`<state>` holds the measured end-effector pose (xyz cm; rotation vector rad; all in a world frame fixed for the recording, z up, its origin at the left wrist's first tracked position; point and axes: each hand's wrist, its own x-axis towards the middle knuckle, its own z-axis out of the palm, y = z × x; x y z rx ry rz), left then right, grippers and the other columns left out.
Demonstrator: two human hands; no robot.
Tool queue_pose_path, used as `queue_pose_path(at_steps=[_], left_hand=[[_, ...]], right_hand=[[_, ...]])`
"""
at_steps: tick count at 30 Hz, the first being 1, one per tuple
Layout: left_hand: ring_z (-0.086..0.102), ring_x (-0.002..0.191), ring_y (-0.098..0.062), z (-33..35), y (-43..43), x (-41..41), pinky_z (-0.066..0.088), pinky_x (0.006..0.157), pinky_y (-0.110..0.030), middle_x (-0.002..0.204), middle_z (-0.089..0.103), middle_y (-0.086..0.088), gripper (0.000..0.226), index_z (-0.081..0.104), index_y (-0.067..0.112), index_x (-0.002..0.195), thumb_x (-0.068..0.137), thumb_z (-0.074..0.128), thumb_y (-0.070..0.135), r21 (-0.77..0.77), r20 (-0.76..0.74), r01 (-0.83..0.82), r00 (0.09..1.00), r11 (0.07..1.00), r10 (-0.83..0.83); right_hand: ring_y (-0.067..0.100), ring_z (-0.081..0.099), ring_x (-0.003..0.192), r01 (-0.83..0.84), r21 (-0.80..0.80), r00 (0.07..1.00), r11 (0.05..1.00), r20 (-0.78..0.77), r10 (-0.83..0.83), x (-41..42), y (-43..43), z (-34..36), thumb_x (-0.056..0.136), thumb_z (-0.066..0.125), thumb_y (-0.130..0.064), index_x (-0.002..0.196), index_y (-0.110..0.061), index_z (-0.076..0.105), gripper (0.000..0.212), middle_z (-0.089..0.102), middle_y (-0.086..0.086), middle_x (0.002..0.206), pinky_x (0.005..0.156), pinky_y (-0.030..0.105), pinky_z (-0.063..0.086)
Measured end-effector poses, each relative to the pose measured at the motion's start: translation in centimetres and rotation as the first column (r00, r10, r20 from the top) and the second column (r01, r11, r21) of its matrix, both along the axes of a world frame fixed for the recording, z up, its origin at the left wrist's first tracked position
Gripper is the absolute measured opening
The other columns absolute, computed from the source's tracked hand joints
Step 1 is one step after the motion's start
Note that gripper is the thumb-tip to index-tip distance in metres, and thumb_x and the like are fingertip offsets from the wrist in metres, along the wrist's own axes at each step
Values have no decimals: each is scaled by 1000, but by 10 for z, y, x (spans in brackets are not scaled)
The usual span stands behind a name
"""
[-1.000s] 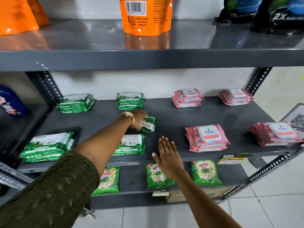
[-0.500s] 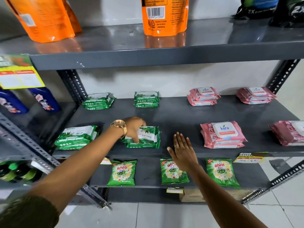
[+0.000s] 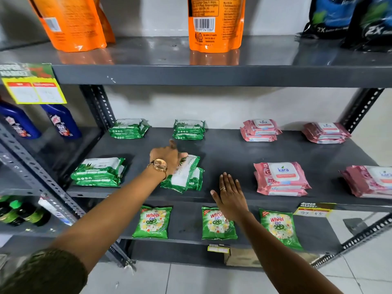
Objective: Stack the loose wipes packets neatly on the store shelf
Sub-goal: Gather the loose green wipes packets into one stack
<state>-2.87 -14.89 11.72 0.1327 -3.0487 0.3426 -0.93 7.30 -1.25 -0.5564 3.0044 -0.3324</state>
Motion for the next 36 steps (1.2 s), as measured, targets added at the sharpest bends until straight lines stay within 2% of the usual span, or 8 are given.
queue_pose_path(at_steps=[4, 7, 10, 14, 19, 21, 24, 36], left_hand=[[35, 138, -33, 1, -16, -4, 39, 108, -47, 155, 28, -16, 80, 10, 19, 151, 86, 52, -3, -133, 215, 404, 903, 905, -372], [11, 148, -22, -9, -31, -6, 16, 121, -41, 161, 5, -7, 68, 14, 29, 149, 94, 51, 13, -208, 463, 498, 809, 842, -364], [1, 149, -27, -12, -20, -4, 7, 122, -47, 162, 0, -9, 82, 6, 19, 151, 88, 55, 0, -154, 460, 681, 690, 716, -558], [7, 149, -26, 0, -23, -12, 12, 122, -45, 162, 9, -6, 86, 16, 19, 150, 80, 66, 16, -106, 470, 653, 697, 750, -541], [35, 140, -27, -2, -17, -20, 36, 111, -41, 143, 48, -6, 86, 51, 20, 127, 59, 75, 67, 219, 301, 461, 807, 860, -509], [54, 119, -28, -6, -14, -18, 49, 93, -39, 121, 62, -3, 80, 56, 23, 112, 53, 73, 75, 262, 255, 393, 853, 881, -456], [61, 90, -21, -13, -8, -14, 51, 73, -34, 100, 63, 2, 77, 58, 24, 101, 50, 69, 81, 307, 171, 320, 908, 896, -383], [60, 75, -21, -8, 2, -3, 47, 63, -29, 84, 66, 1, 70, 61, 22, 85, 47, 72, 80, 323, 161, 226, 944, 919, -289]], right_hand=[[23, -9, 148, -5, 1, 1000, 1000, 0, 5, 0, 1, 1, 98, 12, -49, 148, -6, -3, 68, -6, 12, 161, 120, 38, -10], [23, -9, 148, -9, 12, 1000, 1000, 2, 9, 0, 1, 1, 98, 12, -49, 148, -6, -3, 68, -6, 11, 161, 120, 38, -9], [23, -10, 148, -13, 17, 1000, 1000, 8, 13, 0, 2, 2, 98, 11, -49, 148, -6, -4, 68, -7, 11, 161, 120, 38, -10], [24, -9, 148, -15, 18, 1000, 1000, 3, 14, 0, 1, 3, 98, 12, -49, 148, -6, -3, 68, -6, 11, 161, 121, 39, -9], [24, -8, 148, -9, 9, 1000, 1000, -4, 9, 2, 2, 3, 98, 12, -49, 149, -6, -2, 68, -5, 11, 161, 122, 40, -6], [23, -8, 148, -8, -1, 1000, 1000, -8, 8, 2, 1, 3, 98, 13, -49, 149, -7, -1, 68, -4, 11, 161, 123, 40, -5], [23, -9, 148, -11, -7, 1000, 1000, -13, 11, 2, 2, 2, 98, 13, -49, 149, -7, -1, 68, -4, 11, 161, 122, 40, -6], [23, -8, 148, -5, -11, 1000, 1000, -21, 4, 2, 1, 0, 97, 13, -49, 149, -7, 0, 68, -3, 11, 161, 121, 39, -7]])
